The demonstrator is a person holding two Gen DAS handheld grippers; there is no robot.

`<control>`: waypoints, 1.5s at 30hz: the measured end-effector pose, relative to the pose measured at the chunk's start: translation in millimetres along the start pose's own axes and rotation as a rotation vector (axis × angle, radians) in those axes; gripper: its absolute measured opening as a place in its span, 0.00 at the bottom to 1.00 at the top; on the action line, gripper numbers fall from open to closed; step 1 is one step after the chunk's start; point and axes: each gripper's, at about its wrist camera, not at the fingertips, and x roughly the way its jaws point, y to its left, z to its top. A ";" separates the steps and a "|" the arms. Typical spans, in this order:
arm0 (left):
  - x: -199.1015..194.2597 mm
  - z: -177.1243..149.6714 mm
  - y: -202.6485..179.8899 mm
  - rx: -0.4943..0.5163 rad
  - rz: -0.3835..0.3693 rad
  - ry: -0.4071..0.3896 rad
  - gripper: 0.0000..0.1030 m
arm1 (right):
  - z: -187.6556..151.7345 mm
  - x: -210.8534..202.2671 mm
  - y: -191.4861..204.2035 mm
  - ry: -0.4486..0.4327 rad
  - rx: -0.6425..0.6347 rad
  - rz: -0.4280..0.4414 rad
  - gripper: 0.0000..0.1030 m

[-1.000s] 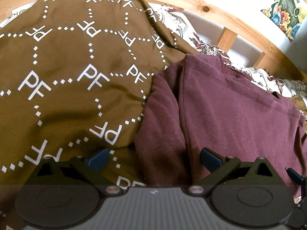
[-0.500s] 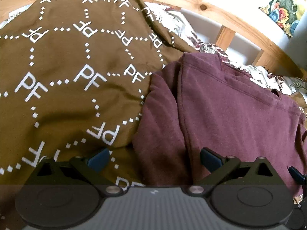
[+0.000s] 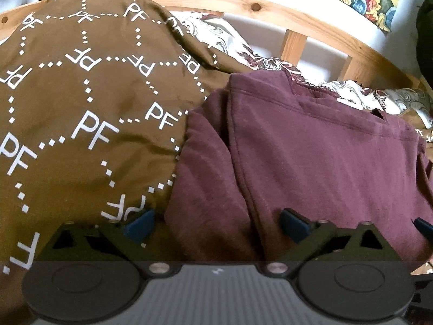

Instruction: Fold small clothes

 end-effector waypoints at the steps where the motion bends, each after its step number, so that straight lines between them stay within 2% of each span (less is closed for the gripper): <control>1: -0.9 0.4 0.2 -0.002 -0.007 0.001 0.87 | -0.1 -0.4 0.3 -0.001 0.001 -0.001 0.99; 7: -3.6 -1.1 -3.4 0.016 -0.033 -0.003 0.72 | -0.4 -0.9 0.4 -0.001 0.004 -0.002 0.99; 15: 0.1 0.7 1.4 -0.013 -0.030 0.023 0.69 | -0.4 -1.0 0.5 -0.001 0.004 -0.001 0.99; 20: -1.3 -1.7 -9.0 0.034 -0.012 0.031 0.54 | -0.6 -0.9 0.4 -0.002 0.004 -0.001 0.99; 23: -4.4 -3.3 -15.6 0.062 -0.010 0.027 0.42 | -0.8 -0.8 0.1 -0.002 0.004 0.000 0.99; 29: -9.5 -1.6 -13.0 0.025 -0.020 0.004 0.25 | -1.1 -0.7 0.2 -0.002 0.003 0.000 0.99; 35: -12.5 -1.4 -14.7 0.035 -0.021 -0.011 0.20 | 8.3 -2.3 4.5 0.005 -0.052 -0.005 1.00; 40: -16.4 2.6 -19.5 0.054 -0.018 -0.010 0.17 | 14.7 -13.2 -0.9 -0.025 -0.061 0.011 0.99; 45: -38.0 14.8 -42.5 0.104 -0.017 -0.074 0.15 | 11.9 -26.0 -22.8 -0.038 -0.038 -0.014 1.00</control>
